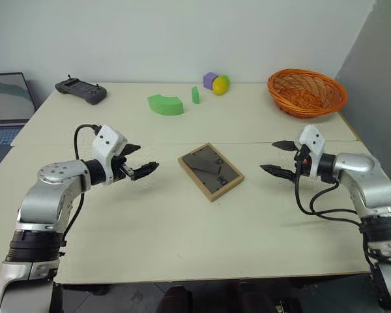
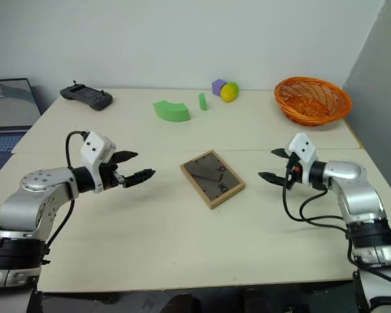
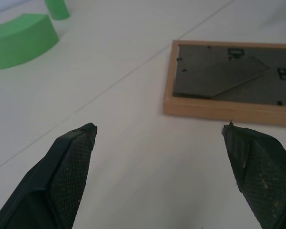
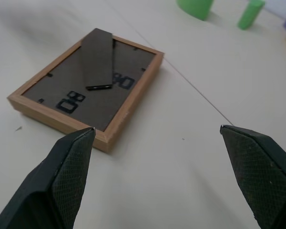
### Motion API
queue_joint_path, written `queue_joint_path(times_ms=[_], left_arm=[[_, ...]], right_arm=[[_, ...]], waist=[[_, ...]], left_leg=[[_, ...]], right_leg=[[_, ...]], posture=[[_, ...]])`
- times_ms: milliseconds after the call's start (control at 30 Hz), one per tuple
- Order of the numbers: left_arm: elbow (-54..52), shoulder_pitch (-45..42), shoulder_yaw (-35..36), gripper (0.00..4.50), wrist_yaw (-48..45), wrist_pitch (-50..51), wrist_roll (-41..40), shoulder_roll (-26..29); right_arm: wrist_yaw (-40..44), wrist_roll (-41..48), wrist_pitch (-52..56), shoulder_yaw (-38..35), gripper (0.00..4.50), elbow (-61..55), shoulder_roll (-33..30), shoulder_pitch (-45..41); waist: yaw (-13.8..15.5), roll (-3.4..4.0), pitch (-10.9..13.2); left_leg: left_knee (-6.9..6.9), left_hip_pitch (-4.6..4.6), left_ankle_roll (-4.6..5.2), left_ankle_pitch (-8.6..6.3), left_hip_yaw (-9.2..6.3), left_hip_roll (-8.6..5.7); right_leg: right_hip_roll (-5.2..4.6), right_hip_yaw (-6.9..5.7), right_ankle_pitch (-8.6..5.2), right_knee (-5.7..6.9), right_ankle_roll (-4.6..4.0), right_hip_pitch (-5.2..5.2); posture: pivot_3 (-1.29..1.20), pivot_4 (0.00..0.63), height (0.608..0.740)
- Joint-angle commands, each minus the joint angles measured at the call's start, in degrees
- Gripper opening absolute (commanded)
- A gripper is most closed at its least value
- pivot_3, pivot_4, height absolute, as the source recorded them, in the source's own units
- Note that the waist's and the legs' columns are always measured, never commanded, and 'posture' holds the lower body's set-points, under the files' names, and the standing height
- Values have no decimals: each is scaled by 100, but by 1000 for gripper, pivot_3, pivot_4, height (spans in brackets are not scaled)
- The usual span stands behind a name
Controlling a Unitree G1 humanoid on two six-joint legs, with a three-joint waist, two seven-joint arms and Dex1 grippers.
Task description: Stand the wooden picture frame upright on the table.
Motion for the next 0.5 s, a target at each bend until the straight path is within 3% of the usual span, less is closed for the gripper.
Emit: queue_joint_path(times_ms=[33, 300, 333, 500], left_arm=[[100, -162, -124, 4500, -219, -360, 183, 68], [330, -270, -83, 4500, -74, -599, 318, -234], [415, -328, -32, 4500, -75, -658, 261, -315], [711, -576, -167, 3583, -89, -1173, 449, -591]], right_arm=[[42, -252, -600, 13, 4466, 704, 107, -481], [152, -378, -894, -41, 4466, 1539, 340, -926], [169, -371, -915, -48, 4289, 1610, 395, -955], [9, -816, -1674, 162, 3308, 2241, 597, -1040]], waist=[[8, 0, 0], [20, 1, 1], [19, 1, 0], [22, 1, 0]], left_leg=[[0, -2, 0, 0, 0, 0], [5, -14, -2, 1, 2, 2], [5, -14, -2, 1, 2, 2], [7, -15, -3, 1, 3, 1]], right_leg=[[0, 0, 0, -1, 0, -1], [-6, 0, 0, 0, 0, -9], [-6, 0, 0, 2, 0, -10], [-6, -1, 0, 3, 0, -10]], posture=[[0, 150, 740], [0, 150, 740], [0, 150, 740], [0, 150, 740]])
